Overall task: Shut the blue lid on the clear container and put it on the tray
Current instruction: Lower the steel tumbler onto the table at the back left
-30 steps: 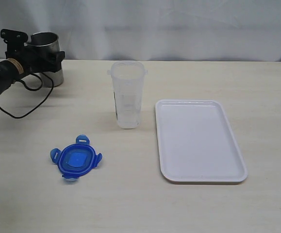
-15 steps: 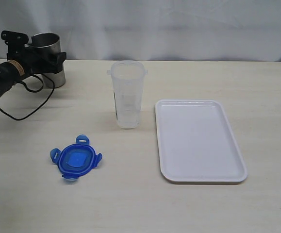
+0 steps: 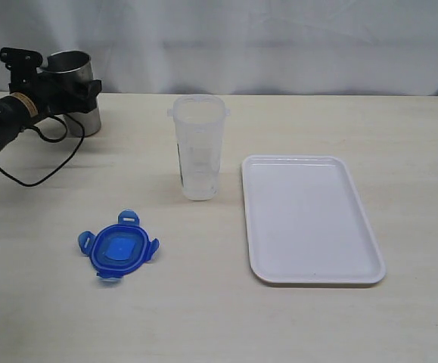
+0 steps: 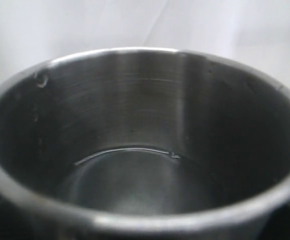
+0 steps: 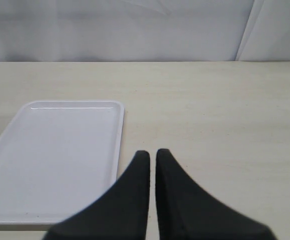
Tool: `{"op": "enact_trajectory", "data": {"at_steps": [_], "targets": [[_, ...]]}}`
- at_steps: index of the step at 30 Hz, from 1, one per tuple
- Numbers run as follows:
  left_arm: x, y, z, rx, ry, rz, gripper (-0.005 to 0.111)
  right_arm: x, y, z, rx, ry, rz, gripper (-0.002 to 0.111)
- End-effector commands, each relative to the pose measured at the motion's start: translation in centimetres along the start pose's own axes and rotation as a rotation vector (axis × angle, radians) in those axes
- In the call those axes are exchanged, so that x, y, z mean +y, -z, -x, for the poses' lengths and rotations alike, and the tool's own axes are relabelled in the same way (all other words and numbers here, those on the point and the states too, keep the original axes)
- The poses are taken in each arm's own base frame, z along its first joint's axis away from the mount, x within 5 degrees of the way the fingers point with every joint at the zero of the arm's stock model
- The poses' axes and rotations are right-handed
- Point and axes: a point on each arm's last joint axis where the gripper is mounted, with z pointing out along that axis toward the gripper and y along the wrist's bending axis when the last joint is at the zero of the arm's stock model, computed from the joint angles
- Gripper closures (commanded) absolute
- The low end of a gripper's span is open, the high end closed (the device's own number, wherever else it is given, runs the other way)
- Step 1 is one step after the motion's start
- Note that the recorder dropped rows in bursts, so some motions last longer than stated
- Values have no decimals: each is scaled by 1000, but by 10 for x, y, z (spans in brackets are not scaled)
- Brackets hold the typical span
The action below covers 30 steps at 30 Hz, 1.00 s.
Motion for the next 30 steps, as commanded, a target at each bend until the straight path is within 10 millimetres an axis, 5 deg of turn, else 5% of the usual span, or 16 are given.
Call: {"op": "enact_trajectory", "data": {"at_steps": [1, 16, 24, 30], "targets": [[2, 1, -2, 29, 18, 23, 31, 0, 0, 0, -8, -1, -6, 104], [-2, 1, -5, 56, -49, -25, 31, 0, 0, 0, -8, -1, -6, 104], [-2, 1, -5, 53, -43, -21, 17, 0, 0, 0, -8, -1, -6, 104], [-2, 1, -5, 53, -41, -21, 18, 0, 0, 0, -8, -1, -6, 104]]}}
